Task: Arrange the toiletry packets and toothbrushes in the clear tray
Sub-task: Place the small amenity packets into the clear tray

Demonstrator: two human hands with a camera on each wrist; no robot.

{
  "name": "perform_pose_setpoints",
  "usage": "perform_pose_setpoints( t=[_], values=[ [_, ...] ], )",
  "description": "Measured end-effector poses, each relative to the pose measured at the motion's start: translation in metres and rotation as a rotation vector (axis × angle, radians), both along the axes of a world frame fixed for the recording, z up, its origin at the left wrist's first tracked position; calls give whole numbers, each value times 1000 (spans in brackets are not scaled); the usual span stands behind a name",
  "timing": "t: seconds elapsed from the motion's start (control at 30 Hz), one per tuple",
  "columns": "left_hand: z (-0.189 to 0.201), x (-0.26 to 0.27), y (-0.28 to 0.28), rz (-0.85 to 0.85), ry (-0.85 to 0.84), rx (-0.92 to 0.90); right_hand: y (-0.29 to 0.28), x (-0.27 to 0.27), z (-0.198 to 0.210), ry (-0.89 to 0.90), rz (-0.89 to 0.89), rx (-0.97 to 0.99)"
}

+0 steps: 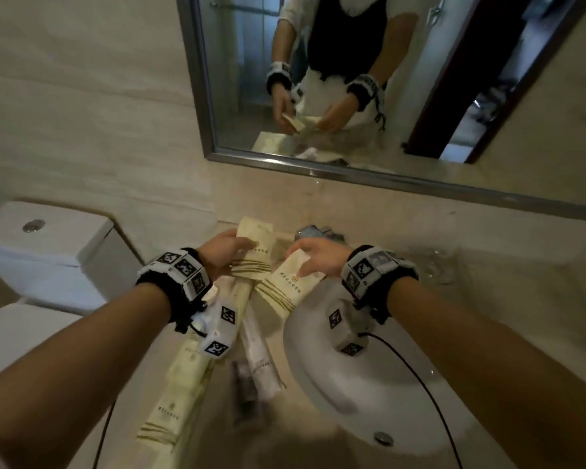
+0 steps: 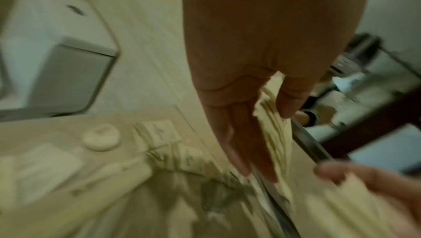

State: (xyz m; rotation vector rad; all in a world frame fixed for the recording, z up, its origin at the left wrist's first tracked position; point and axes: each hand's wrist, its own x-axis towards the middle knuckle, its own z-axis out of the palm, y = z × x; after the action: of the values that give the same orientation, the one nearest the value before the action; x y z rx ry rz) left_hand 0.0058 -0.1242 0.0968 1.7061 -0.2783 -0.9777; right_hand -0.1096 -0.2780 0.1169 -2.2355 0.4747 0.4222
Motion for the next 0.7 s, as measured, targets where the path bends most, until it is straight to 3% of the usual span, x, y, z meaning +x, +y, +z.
perform_pose_setpoints(
  t=[0.1, 0.27, 0.37, 0.57, 0.7],
  values=[
    [10, -21, -34, -108, 12, -47, -20, -23, 11, -123, -175, 116],
    [19, -59, -82, -329, 31, -96, -58, -65, 14, -282, -447, 31],
    [24, -86, -111, -429, -58, -109, -83, -92, 9, -342, -560, 14],
    [14, -140, -183, -472, -128, -113, -141, -158, -9, -372, -796, 33],
    [-3, -180, -236, -469, -132, -89, -202, -218, -36, -259, -1000, -2]
  ],
)
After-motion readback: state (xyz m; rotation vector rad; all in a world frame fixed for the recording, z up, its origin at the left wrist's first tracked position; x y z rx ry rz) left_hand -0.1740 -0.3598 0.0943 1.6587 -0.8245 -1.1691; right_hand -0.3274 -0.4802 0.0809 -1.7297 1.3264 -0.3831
